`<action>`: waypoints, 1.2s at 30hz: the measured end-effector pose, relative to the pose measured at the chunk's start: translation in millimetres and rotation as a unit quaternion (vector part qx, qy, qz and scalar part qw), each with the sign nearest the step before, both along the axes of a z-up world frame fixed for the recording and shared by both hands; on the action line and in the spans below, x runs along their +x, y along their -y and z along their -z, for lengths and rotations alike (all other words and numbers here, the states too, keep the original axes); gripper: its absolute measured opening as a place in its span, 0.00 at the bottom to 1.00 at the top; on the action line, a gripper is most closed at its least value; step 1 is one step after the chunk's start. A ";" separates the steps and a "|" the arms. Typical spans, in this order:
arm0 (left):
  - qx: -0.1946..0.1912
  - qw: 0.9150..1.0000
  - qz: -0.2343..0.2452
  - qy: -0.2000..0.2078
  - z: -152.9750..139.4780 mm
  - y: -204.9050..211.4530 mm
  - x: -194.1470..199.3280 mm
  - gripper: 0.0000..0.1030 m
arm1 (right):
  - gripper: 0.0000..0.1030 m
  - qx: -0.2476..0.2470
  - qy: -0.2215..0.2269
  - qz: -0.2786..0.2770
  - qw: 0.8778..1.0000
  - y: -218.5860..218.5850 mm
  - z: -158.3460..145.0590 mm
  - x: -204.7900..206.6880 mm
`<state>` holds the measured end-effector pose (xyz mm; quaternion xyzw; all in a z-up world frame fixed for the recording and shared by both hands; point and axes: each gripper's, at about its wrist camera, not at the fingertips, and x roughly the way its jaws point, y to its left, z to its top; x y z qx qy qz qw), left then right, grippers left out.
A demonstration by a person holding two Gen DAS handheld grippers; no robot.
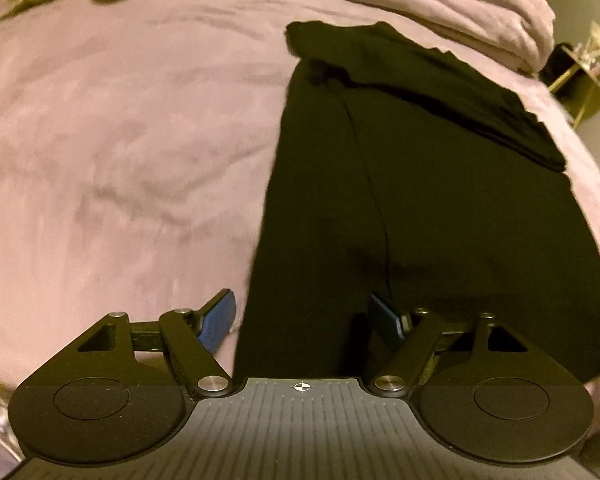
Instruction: Fold small clothes
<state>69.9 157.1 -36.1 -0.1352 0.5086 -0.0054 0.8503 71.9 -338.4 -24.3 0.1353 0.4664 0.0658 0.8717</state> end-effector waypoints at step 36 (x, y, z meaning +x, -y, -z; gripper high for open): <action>-0.103 0.993 0.038 -0.052 -5.9 -21.5 -15.9 0.09 | 0.11 0.076 -0.078 -0.010 0.994 17.6 13.8 -17.1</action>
